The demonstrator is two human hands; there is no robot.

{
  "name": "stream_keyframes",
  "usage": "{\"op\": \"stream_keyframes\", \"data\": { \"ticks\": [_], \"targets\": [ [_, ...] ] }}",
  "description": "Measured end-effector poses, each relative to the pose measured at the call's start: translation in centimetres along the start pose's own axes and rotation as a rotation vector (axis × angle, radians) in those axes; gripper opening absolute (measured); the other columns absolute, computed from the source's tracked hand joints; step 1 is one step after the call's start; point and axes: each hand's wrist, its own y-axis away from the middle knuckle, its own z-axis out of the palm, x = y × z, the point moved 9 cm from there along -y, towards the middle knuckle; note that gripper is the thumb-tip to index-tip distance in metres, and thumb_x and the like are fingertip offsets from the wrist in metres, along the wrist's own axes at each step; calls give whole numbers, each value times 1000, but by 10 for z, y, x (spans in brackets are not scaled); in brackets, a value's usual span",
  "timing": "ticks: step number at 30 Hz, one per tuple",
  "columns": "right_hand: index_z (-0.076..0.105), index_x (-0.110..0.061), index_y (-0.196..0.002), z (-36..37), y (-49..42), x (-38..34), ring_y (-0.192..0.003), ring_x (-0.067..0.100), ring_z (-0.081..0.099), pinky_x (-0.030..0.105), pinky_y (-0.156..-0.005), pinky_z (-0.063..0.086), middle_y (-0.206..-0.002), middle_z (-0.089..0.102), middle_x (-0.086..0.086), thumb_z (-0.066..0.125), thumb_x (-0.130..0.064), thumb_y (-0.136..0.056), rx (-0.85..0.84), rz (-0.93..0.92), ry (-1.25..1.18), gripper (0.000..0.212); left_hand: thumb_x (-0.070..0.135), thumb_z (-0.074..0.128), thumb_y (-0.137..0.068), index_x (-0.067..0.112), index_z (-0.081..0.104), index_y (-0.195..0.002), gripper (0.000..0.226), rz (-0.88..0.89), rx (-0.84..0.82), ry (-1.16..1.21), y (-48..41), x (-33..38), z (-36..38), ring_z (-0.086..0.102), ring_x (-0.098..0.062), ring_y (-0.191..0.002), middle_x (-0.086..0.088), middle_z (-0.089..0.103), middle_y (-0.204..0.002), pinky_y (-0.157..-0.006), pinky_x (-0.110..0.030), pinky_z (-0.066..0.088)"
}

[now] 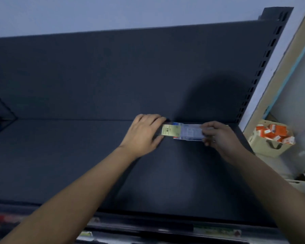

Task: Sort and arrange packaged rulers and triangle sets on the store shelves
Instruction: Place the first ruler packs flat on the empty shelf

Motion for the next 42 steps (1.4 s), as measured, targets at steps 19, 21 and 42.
{"op": "stream_keyframes", "data": {
  "ticks": [19, 21, 42],
  "targets": [
    [60, -19, -112, 307, 69, 4, -101, 13, 52, 25, -85, 41, -112, 55, -2, 74, -24, -78, -95, -311, 766, 37, 29, 50, -96, 16, 48, -133, 39, 18, -255, 91, 177, -246, -55, 50, -23, -109, -4, 50, -123, -95, -39, 42],
    [60, -22, -117, 330, 73, 4, -111, 17, 45, 30, -95, 36, -119, 52, -3, 70, -31, -80, -82, -391, 982, 39, 27, 53, -95, 15, 49, -132, 39, 20, -273, 123, 185, -259, -56, 51, -23, -108, -4, 51, -122, -94, -38, 42],
    [60, -24, -118, 370, 38, 2, -107, 16, 48, 34, -97, 40, -112, 53, -3, 56, -25, -92, -234, -444, 1170, 26, 29, 56, -93, 21, 64, -114, 24, -94, -352, 292, 194, -320, -38, 54, -12, -102, 7, 60, -111, -90, -37, 46]
  ]
}}
